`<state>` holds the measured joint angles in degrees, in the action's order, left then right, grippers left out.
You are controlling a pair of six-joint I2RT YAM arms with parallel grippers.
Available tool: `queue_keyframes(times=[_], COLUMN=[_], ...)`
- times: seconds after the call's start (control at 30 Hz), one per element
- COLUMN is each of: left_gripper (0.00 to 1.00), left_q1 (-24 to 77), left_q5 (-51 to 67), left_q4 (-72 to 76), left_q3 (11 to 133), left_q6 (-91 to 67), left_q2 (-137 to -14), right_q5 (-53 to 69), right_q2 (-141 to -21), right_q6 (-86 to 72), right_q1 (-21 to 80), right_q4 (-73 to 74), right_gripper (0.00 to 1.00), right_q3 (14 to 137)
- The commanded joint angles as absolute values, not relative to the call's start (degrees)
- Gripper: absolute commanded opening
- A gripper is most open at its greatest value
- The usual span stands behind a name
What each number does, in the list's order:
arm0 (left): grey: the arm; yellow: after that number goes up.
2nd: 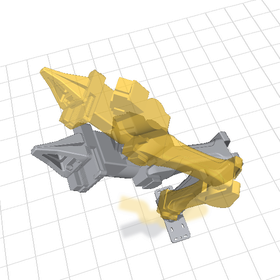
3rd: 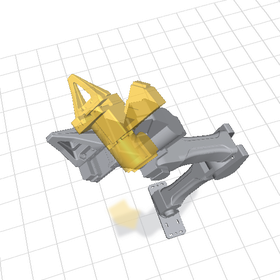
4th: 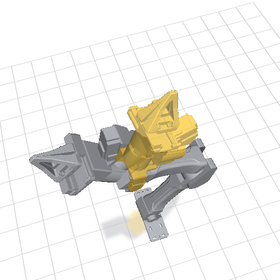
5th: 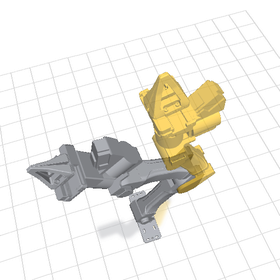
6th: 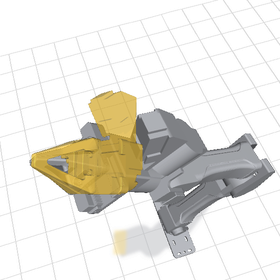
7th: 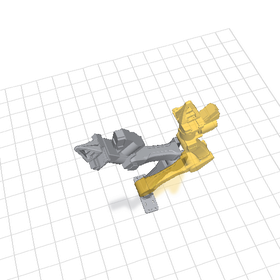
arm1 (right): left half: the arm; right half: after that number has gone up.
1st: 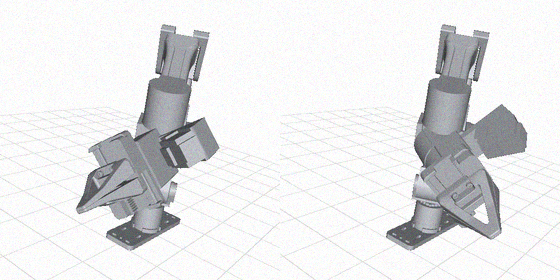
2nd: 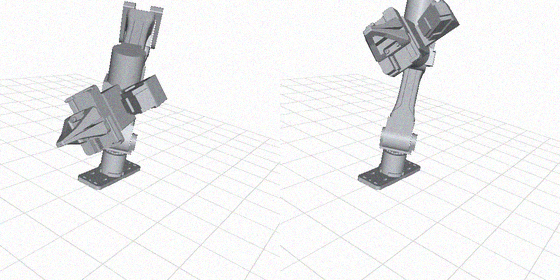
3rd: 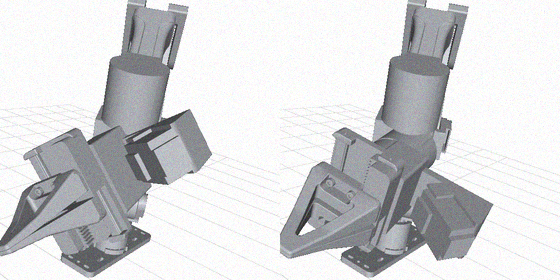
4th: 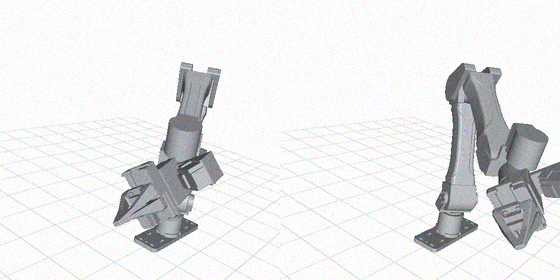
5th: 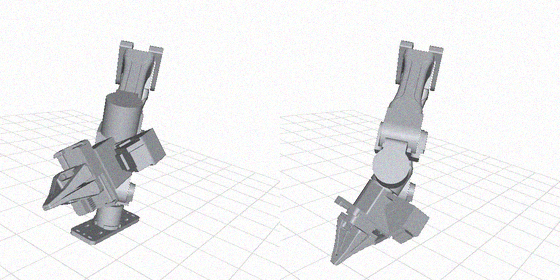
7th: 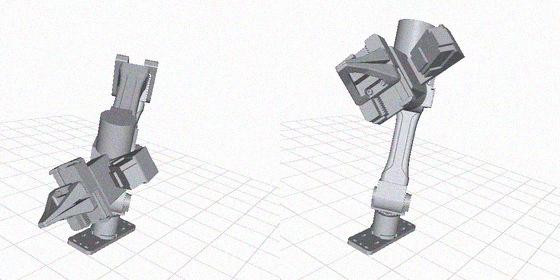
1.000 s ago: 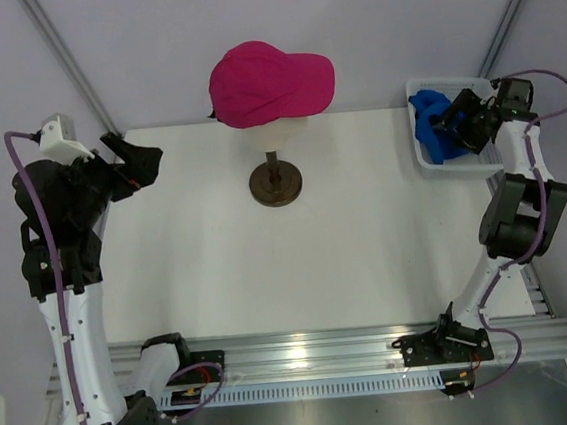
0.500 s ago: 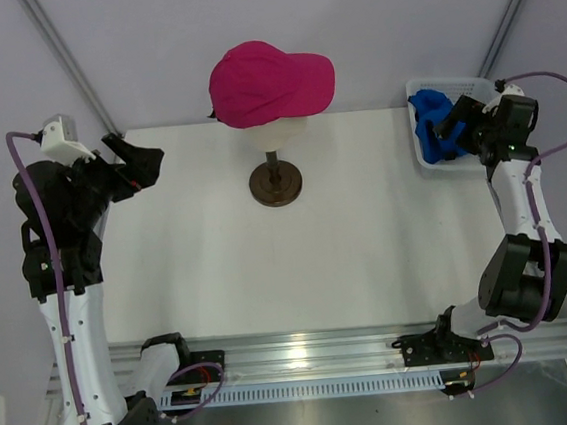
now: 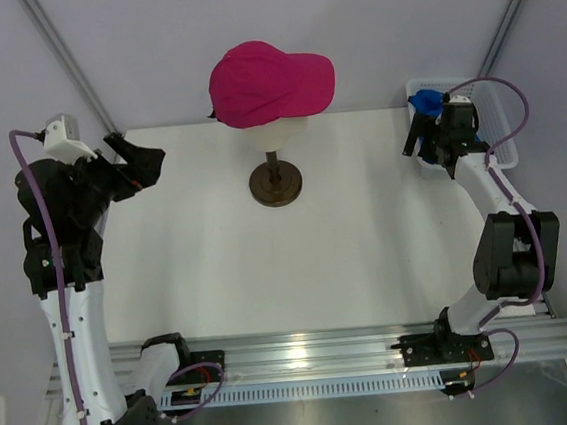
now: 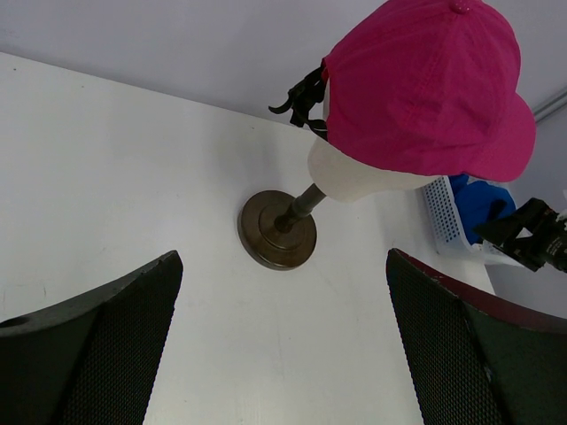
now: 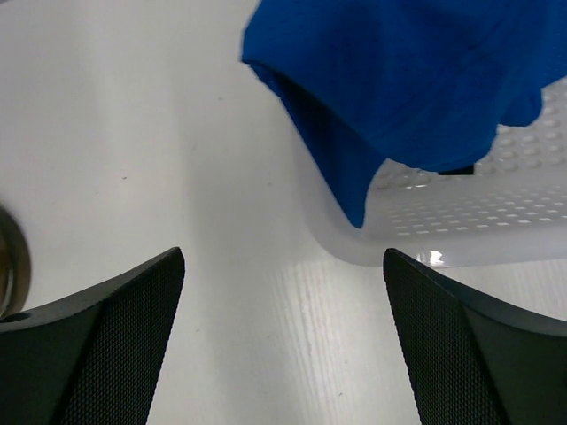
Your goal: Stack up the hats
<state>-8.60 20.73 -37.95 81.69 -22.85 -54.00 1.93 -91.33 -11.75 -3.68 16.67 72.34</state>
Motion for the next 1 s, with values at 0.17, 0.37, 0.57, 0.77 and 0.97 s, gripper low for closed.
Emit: queue_keyframes(times=[0.17,0.37,0.57,0.77,0.97], left_gripper=[0.99,1.0,0.99,0.99,0.99], left_q1=[-8.5,-8.6,-8.6,-8.6,-8.5], left_q5=[20.3,19.5,19.0,18.5,19.9], left_q4=[-36.7,-36.9,-36.8,-36.8,-36.0], left_q3=[80.8,81.2,81.4,81.7,81.5], left_q6=[-21.4,-20.9,-20.6,-21.0,-22.0], left_q2=[-54.7,-55.5,-56.2,-56.1,-55.9], right_q5=[-4.7,-5.4,-8.3,-8.2,-2.5], right_q2=[-93.9,-98.0,-99.1,-100.6,-97.4], right_q6=[-11.7,-12.5,-12.3,-10.6,-10.8], right_q1=[-3.3,-2.9,-2.5,-2.5,-4.1], right_q4=[13.5,10.4,7.2,13.7,18.9], right_gripper=[0.82,0.58,0.42,0.08,0.0], right_q3=[75.1,75.6,77.0,84.4,92.4])
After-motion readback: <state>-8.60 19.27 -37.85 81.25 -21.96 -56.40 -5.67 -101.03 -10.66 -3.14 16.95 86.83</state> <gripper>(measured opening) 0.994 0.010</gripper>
